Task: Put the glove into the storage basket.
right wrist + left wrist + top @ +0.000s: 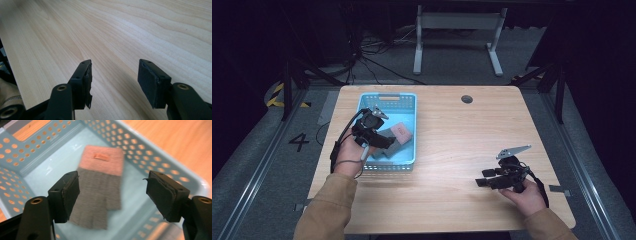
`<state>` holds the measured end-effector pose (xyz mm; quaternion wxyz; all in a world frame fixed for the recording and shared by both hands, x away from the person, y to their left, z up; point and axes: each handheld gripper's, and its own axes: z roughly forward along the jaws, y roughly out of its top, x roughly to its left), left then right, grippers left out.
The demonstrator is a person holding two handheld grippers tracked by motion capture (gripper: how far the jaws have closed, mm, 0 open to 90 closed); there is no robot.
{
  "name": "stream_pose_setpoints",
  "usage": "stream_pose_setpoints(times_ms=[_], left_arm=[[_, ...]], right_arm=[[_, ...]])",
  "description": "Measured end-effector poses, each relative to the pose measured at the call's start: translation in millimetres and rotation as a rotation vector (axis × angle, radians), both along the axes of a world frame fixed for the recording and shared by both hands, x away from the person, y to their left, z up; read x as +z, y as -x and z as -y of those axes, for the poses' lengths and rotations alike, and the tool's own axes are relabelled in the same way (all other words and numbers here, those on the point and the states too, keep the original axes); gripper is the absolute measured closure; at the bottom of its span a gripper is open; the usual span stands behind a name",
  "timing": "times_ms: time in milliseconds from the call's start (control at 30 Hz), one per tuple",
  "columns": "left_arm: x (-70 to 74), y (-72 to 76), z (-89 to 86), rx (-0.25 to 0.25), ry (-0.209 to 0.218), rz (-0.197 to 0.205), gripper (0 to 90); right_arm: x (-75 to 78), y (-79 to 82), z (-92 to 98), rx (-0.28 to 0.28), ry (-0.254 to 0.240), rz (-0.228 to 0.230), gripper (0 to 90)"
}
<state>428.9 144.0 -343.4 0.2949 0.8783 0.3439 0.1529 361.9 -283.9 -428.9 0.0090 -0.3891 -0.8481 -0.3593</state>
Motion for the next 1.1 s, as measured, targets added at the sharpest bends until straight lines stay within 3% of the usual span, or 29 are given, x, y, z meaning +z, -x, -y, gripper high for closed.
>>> stream_pose_setpoints(times_ms=[200, 433, 567, 800, 1100], left_arm=[[3.3, 35.7, 8.5, -0.072, 0.032, 0.003, 28.3], [-9.2, 63.4, 18.4, -0.145, 0.071, -0.008, 28.2], [-24.0, 72.4, 24.1, -0.188, 0.080, -0.046, 27.2], [-50.2, 90.1, 33.0, -0.256, 0.112, -0.060, 27.3], [-78.8, 100.7, 33.0, -0.279, 0.162, -0.032, 27.2]], right_arm=[[2.3, -5.7, 5.1, 0.010, 0.015, 0.052, 46.1], [-0.7, -9.0, 14.8, 0.022, 0.040, 0.093, 46.1], [-2.6, -9.8, 20.2, 0.017, 0.060, 0.099, 46.2], [-5.8, -8.1, 26.7, 0.027, 0.080, 0.124, 46.7], [-7.6, -6.8, 27.4, 0.031, 0.082, 0.123, 45.3]])
